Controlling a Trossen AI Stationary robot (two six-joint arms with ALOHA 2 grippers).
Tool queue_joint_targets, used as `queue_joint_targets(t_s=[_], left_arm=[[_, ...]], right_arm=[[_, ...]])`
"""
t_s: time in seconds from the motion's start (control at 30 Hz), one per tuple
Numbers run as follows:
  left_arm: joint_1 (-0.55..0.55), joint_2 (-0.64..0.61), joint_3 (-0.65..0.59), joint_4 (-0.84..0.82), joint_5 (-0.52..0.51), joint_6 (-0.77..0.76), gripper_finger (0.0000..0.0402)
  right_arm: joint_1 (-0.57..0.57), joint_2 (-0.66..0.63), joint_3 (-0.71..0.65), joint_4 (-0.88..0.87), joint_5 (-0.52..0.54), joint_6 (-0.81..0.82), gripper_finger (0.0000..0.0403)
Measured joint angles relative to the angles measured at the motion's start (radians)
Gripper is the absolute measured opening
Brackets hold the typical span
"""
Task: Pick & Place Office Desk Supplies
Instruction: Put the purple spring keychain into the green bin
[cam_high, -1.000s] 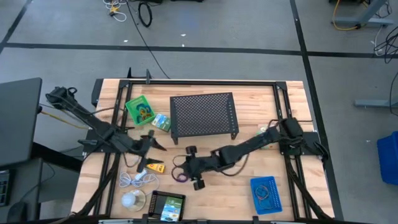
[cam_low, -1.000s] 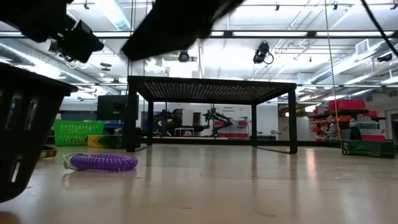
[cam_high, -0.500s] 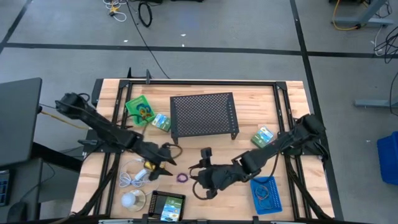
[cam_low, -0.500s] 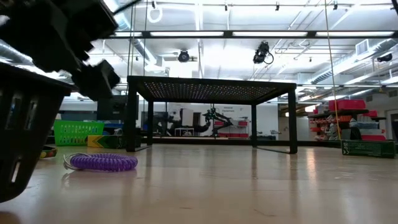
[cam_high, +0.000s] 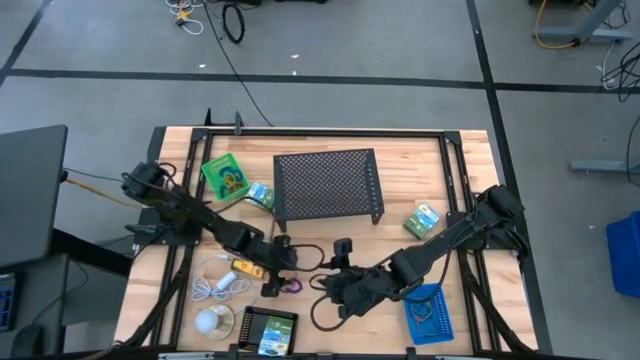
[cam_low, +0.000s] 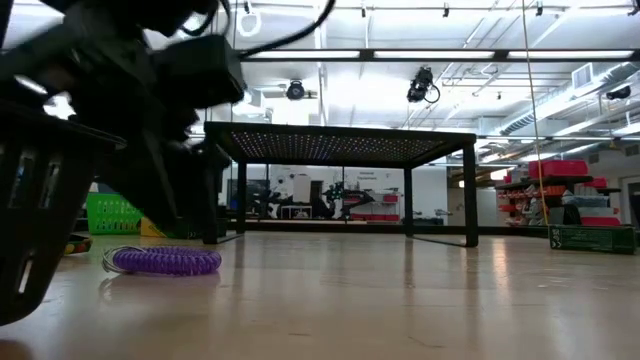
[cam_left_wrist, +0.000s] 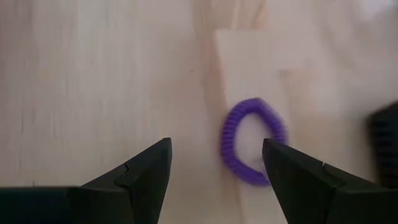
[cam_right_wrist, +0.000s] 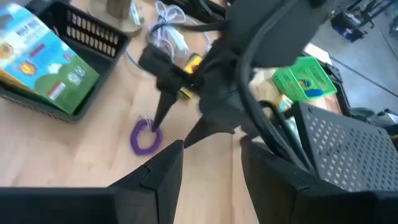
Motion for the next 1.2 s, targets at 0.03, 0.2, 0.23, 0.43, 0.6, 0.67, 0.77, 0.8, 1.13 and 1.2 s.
queue_joint_targets(t_s=[0.03,0.2,0.23,0.43,0.6,0.67,0.77,0.8,1.13,1.2], left_arm=[[0.000,0.020,0.022,-0.026,-0.007,0.001,0.0260],[-0.002,0.078,0.083,-0.104,-0.023,0.017,0.0260],[-0.002,0.086,0.091,-0.111,-0.026,0.018,0.0260],[-0.002,0.102,0.105,-0.120,-0.025,0.018,0.0247],[-0.005,0.103,0.105,-0.123,-0.028,0.014,0.0196],[-0.007,0.104,0.105,-0.124,-0.040,0.013,0.0174],[-0.008,0.104,0.104,-0.124,-0.054,0.009,0.0145],[-0.010,0.104,0.104,-0.125,-0.062,0.007,0.0136],[-0.014,0.106,0.103,-0.116,-0.100,0.020,0.0021],[-0.014,0.107,0.103,-0.110,-0.102,0.025,0.0012]], right_arm=[[0.003,0.000,0.000,-0.007,0.003,0.001,0.0173],[0.006,0.000,0.000,-0.022,0.011,0.012,0.0173],[0.008,0.000,0.000,-0.024,0.013,0.012,0.0173],[0.006,0.000,0.000,-0.034,0.017,0.011,0.0173],[0.006,0.000,0.000,-0.033,0.026,0.011,0.0173],[0.006,0.000,0.000,-0.033,0.040,0.011,0.0173],[0.006,0.000,0.000,-0.033,0.042,0.011,0.0173],[0.006,0.000,0.000,-0.033,0.042,0.011,0.0173],[0.006,0.000,0.000,-0.028,0.042,0.011,0.0173],[0.006,0.000,0.000,-0.028,0.042,0.011,0.0173]])
